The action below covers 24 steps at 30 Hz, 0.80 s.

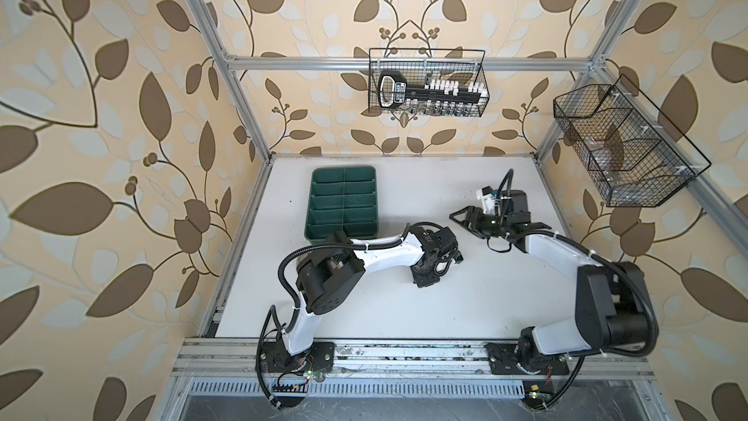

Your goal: Roll the socks

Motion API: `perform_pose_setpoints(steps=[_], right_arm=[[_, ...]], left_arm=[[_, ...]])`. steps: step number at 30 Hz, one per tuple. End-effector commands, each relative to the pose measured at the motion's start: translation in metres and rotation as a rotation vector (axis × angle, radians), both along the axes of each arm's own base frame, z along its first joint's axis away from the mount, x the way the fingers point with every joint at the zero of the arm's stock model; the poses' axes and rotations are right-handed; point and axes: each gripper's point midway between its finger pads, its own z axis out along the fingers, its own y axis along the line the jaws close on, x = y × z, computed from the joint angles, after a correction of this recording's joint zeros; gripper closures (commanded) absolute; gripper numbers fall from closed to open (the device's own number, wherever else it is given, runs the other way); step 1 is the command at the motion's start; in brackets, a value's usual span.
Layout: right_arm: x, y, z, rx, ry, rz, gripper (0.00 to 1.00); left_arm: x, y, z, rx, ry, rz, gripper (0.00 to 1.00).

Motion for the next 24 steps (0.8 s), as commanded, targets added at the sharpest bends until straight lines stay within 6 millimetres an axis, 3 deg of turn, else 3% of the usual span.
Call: perform_pose_setpoints(steps=[1, 2, 5, 7, 9, 12, 16, 20, 24], right_arm=[[-0.016, -0.024, 0.062, -0.092, -0.181, -0.051, 0.16], [-0.027, -0.03, 0.082, -0.175, -0.27, -0.068, 0.0], [-0.067, -0.028, 0.123, -0.371, -0.542, -0.074, 0.0], [-0.092, -0.017, 0.13, -0.442, -0.683, -0.049, 0.0], [-0.12, 0.015, 0.124, -0.484, -0.838, 0.137, 0.0], [-0.152, 0.05, 0.089, -0.632, -0.915, 0.413, 0.0], [-0.168, 0.071, 0.031, -0.983, -0.888, 0.681, 0.05], [-0.161, 0.067, -0.018, -1.477, -0.856, 0.829, 0.13], [-0.154, 0.08, -0.041, -1.539, -0.864, 0.894, 0.19]], left_arm=[[-0.066, 0.037, -0.071, 0.16, 0.344, -0.017, 0.9], [-0.067, 0.036, -0.069, 0.148, 0.372, -0.022, 0.9], [-0.067, 0.032, -0.064, 0.118, 0.438, -0.023, 0.89], [-0.065, 0.03, -0.061, 0.105, 0.495, -0.009, 0.88], [-0.062, 0.03, -0.06, 0.102, 0.557, 0.014, 0.88], [-0.055, 0.029, -0.06, 0.094, 0.608, 0.045, 0.87], [-0.042, 0.034, -0.063, 0.103, 0.61, 0.091, 0.86], [-0.034, 0.034, -0.063, 0.093, 0.604, 0.116, 0.86], [-0.029, 0.034, -0.063, 0.083, 0.6, 0.129, 0.85]])
